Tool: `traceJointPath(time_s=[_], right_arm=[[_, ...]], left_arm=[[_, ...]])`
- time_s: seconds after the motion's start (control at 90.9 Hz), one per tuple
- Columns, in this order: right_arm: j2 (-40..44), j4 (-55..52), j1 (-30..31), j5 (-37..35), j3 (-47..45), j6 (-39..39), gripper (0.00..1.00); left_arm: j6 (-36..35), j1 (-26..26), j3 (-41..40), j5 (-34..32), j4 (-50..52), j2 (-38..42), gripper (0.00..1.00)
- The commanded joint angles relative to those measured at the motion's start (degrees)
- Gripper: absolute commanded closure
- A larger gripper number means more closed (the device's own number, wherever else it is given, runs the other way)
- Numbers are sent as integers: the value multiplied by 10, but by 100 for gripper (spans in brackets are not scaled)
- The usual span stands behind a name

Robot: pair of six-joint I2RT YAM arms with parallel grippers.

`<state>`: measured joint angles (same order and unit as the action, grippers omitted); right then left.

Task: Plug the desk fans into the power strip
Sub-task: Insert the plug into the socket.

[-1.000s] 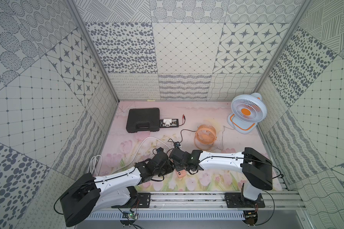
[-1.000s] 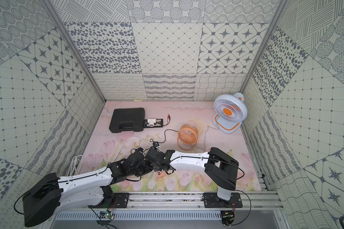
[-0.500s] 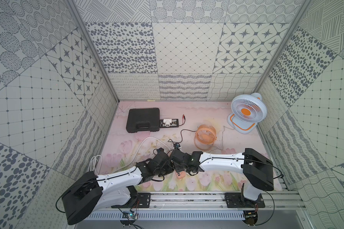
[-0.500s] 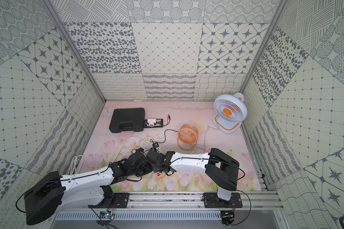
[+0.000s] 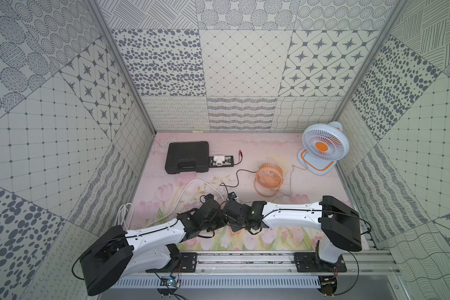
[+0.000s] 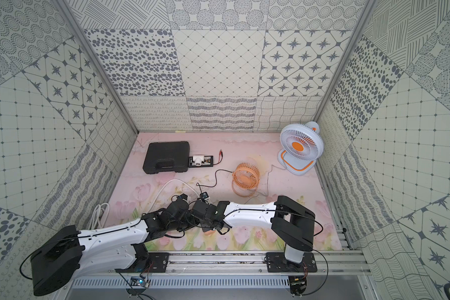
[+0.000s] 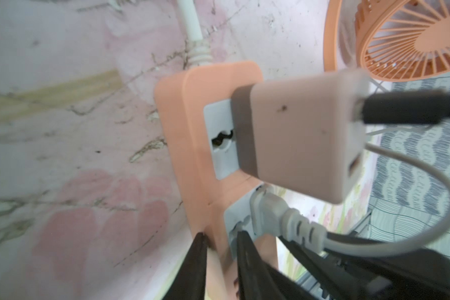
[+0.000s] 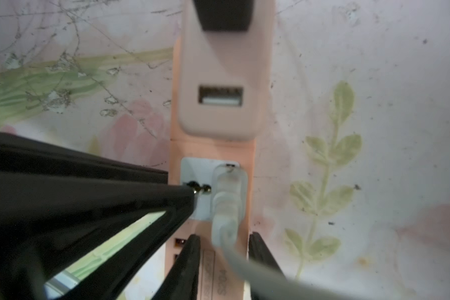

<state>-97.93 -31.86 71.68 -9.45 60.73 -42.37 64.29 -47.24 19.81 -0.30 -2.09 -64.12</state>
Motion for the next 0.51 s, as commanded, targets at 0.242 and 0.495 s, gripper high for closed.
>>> traceJointPath(time_s=[0.242, 0.495], right_arm=[[81, -72, 15, 42, -41, 8, 57], [157, -45, 15, 20, -83, 3, 55]], left_arm=[[-16, 2, -6, 1, 40, 11, 75], [-40, 2, 26, 9, 97, 68, 74]])
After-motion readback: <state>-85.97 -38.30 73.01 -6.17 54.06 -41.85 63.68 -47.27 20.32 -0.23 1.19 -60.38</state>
